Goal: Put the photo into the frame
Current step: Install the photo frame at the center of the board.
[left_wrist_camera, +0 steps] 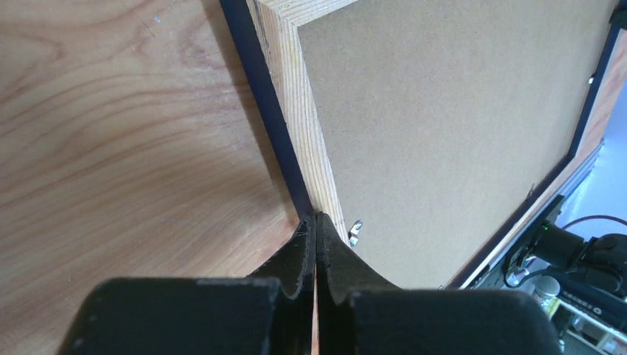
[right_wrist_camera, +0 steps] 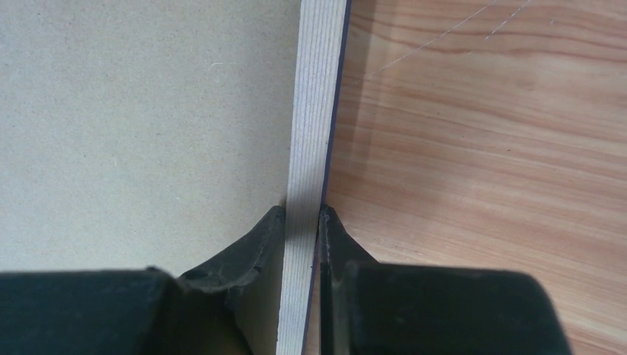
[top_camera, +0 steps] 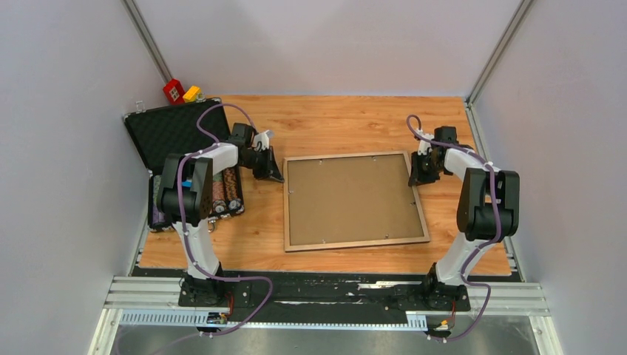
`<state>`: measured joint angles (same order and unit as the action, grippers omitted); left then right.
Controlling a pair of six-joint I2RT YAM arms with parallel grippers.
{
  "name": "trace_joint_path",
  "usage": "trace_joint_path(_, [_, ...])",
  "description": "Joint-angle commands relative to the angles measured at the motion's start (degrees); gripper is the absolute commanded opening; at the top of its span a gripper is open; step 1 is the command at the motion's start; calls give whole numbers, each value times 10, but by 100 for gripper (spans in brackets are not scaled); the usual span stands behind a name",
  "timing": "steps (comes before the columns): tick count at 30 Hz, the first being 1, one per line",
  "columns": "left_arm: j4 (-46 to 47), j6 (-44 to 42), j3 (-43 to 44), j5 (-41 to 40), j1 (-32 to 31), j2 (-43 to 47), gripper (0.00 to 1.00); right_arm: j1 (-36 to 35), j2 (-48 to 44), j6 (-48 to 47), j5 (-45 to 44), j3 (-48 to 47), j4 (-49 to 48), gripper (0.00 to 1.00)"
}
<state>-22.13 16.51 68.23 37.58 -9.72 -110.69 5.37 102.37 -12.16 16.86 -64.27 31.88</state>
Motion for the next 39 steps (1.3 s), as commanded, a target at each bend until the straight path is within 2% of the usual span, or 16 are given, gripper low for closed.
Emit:
trace_joint_path(1, [-7, -22, 28, 2, -7, -7, 0, -2, 18, 7, 15, -25, -21, 7])
trace_joint_path(15, [-26, -40, 104, -24, -7, -46, 0, -2, 45, 23, 23, -60, -21, 7])
trace_joint_path(20, [-31, -40, 117, -24, -7, -50, 4, -2, 41, 23, 21, -51, -21, 14])
trace_joint_path(22, [-35, -45, 117, -27, -7, -43, 11, -1, 37, 23, 20, -47, -22, 20])
trace_joint_path(27, [-59, -54, 112, -42, -7, -14, 46, 2, 26, 25, 17, -41, -24, 40])
trace_joint_path(31, [-74, -56, 93, -60, -7, 1, 64, 3, 16, 27, 19, -37, -24, 46])
trace_joint_path(35, [-76, -56, 72, -76, -8, 3, 70, 3, 10, 28, 21, -29, -24, 47])
trace_joint_path(39, [-72, -50, 61, -82, -19, -7, 71, 3, 8, 26, 22, -23, -24, 47])
